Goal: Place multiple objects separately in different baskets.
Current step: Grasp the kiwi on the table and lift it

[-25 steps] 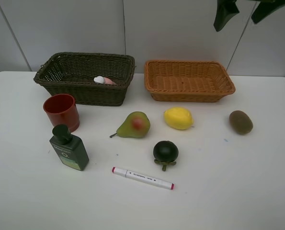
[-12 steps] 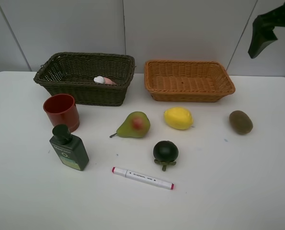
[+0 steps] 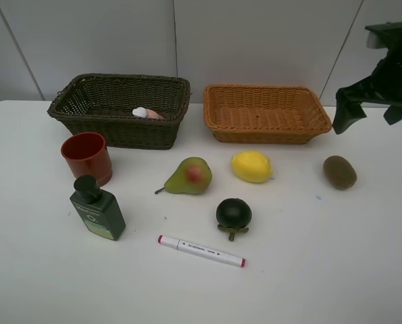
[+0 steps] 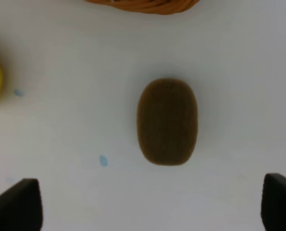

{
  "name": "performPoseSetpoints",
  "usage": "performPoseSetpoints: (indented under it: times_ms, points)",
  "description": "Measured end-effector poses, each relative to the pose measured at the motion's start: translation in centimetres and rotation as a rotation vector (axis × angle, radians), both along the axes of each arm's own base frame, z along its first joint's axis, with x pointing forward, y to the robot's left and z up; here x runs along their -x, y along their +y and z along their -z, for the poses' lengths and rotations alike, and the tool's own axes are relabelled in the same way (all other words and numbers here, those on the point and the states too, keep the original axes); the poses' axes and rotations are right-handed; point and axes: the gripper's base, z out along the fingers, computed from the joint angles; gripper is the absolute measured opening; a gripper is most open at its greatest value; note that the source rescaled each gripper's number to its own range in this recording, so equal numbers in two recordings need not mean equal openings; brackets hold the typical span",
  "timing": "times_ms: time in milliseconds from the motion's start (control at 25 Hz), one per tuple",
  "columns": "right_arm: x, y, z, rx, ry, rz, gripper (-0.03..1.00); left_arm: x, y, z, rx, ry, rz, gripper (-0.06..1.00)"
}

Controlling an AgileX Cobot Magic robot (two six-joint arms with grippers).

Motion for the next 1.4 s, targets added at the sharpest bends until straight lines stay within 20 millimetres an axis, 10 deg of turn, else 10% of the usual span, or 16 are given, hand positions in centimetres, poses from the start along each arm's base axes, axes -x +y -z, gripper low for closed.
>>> performPoseSetpoints:
  times_ms: [1400]
  points:
    - [-2.5, -1.3, 12.9, 0.018, 0.102, -0.021, 0.99, 0.0, 0.0, 0.0, 0.0, 0.0, 0.0, 1.0]
